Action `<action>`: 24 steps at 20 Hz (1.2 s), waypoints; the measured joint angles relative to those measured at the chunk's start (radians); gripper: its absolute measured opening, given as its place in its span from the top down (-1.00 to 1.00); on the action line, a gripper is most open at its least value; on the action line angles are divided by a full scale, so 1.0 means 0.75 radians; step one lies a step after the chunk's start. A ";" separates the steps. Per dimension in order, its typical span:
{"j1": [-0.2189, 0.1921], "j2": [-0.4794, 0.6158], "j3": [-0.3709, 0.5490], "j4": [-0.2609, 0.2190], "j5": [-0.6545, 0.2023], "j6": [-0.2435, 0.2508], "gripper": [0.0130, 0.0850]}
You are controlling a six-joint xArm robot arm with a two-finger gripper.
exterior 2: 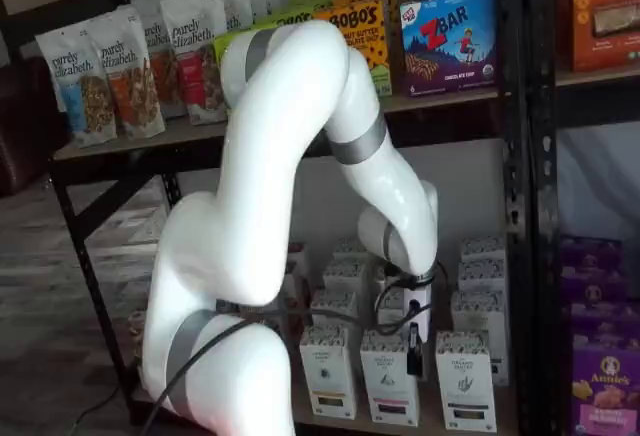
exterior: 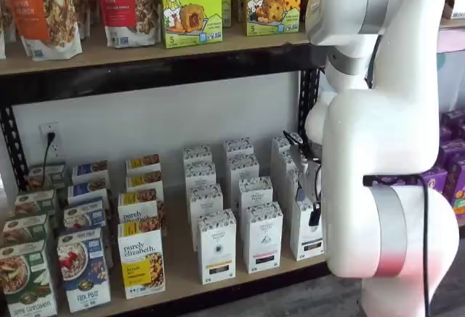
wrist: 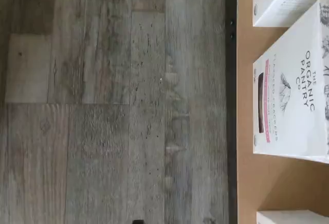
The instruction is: Pick up the white box with a green strip in the middle, on the bottom shelf, the sixth box from the left
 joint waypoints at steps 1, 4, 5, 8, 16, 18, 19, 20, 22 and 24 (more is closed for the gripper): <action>0.000 0.006 -0.016 -0.031 0.019 0.029 -1.00; 0.009 0.043 -0.092 -0.075 0.064 0.082 -1.00; 0.011 0.052 -0.108 -0.076 0.069 0.087 -1.00; 0.020 0.075 -0.139 -0.038 0.061 0.062 -1.00; 0.015 0.161 -0.224 -0.014 0.002 0.034 -1.00; 0.008 0.190 -0.255 -0.015 -0.003 0.028 -1.00; 0.005 0.203 -0.270 -0.013 -0.004 0.023 -1.00; 0.001 0.219 -0.288 -0.015 -0.007 0.021 -1.00; -0.005 0.245 -0.319 -0.026 -0.012 0.026 -1.00; -0.012 0.281 -0.366 -0.047 -0.008 0.039 -1.00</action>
